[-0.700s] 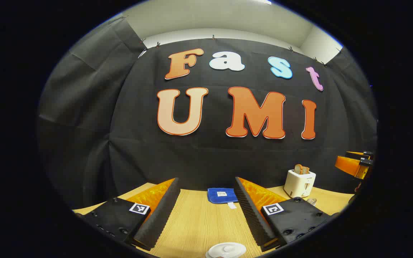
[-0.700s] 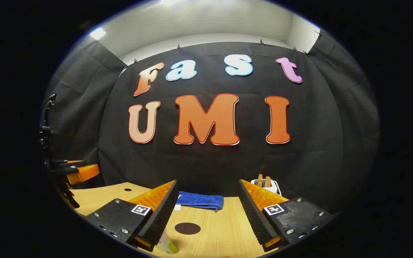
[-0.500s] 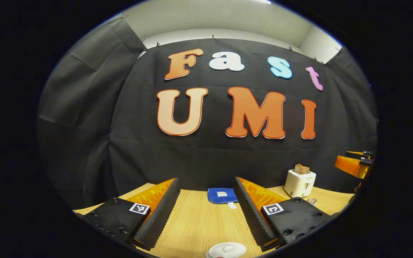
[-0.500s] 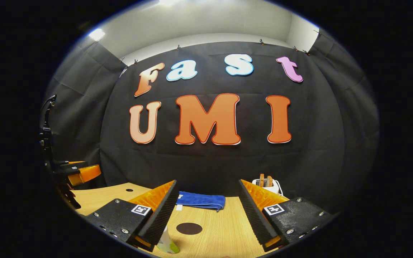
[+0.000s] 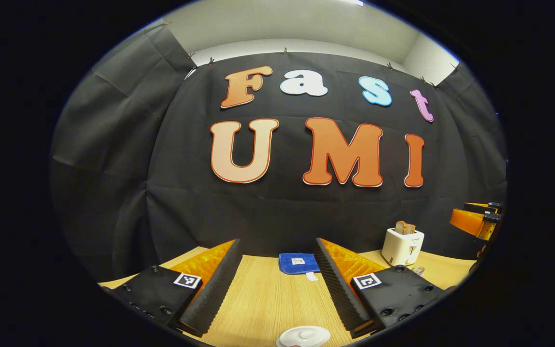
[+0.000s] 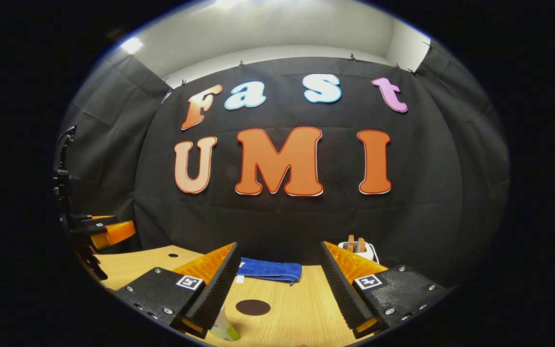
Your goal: Open the teacup lid with one hand, grasp the water bottle and pour water into the teacup with the other hand; after pouring, place the water bottle on the coaster and then close the teacup lid.
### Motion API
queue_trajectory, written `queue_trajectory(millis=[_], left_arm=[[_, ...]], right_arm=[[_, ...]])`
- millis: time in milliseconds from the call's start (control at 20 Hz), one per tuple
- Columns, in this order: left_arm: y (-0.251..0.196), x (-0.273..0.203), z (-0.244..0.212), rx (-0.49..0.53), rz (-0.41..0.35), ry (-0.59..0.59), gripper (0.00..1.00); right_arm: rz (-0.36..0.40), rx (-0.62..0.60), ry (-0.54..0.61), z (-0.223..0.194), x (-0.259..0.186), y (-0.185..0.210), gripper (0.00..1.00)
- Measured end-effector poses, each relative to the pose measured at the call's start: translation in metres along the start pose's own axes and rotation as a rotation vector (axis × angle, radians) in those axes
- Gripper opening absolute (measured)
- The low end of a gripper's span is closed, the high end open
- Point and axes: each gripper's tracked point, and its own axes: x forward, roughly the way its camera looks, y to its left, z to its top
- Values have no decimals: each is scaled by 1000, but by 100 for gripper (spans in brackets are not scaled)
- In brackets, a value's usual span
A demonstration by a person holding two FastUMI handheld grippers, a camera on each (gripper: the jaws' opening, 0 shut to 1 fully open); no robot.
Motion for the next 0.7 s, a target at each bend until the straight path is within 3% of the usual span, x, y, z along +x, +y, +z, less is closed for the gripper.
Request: queue_trajectory(millis=[700], left_arm=[[-8,-5,15,47,2,-23,99]], right_arm=[[6,-27,-23,25,4,2,98]])
